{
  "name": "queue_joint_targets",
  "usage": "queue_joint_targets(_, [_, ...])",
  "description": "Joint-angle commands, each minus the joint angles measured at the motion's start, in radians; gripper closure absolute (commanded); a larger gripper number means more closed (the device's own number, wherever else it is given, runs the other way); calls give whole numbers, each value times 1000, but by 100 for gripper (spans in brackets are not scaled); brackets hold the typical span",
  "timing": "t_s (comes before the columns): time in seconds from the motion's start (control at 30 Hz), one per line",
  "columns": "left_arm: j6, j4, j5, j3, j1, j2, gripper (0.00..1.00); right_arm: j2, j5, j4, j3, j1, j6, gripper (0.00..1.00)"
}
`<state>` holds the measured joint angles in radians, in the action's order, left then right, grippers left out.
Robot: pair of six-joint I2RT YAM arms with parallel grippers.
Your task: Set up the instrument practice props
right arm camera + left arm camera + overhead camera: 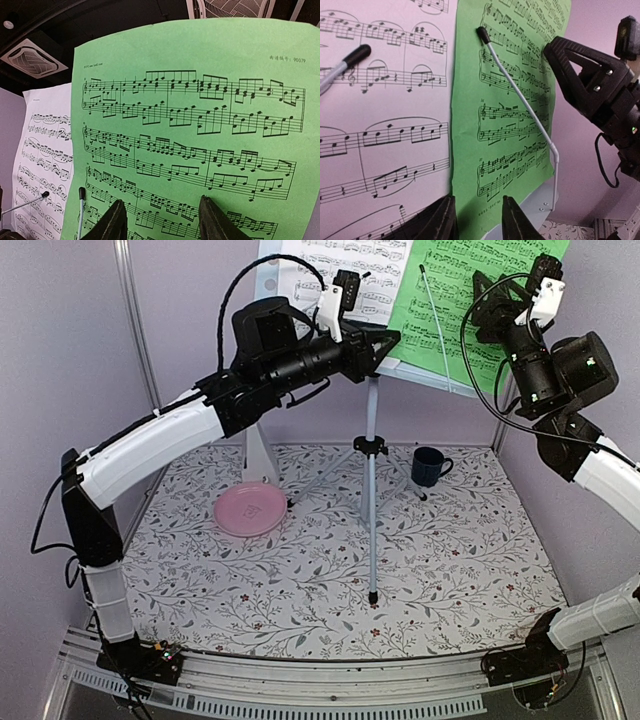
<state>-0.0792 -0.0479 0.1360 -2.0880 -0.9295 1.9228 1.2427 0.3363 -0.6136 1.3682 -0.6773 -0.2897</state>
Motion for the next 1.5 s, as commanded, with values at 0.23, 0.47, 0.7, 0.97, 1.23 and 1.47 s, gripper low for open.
queue_joint_targets(0.23, [34, -66, -24, 88, -16, -100, 66, -85, 46, -9, 16, 10, -89, 49])
queue_joint_targets(0.47, [77, -115, 7, 103, -68, -84, 59, -142, 91, 26, -24, 9, -104, 48])
queue_joint_targets(0.7, [74, -145, 20, 17, -105, 0, 57, -216, 124, 26, -76, 10, -122, 51])
queue_joint_targets(0.97, [31, -163, -40, -91, -121, 111, 53, -159, 86, 18, -33, 59, -137, 51])
queue_joint_targets(1.23, [13, -163, -47, -181, -122, 177, 52, -126, 34, 16, 7, 115, -119, 57])
queue_joint_targets(1.47, [16, -173, -36, -217, -123, 198, 52, -105, 9, 9, 31, 130, -120, 57])
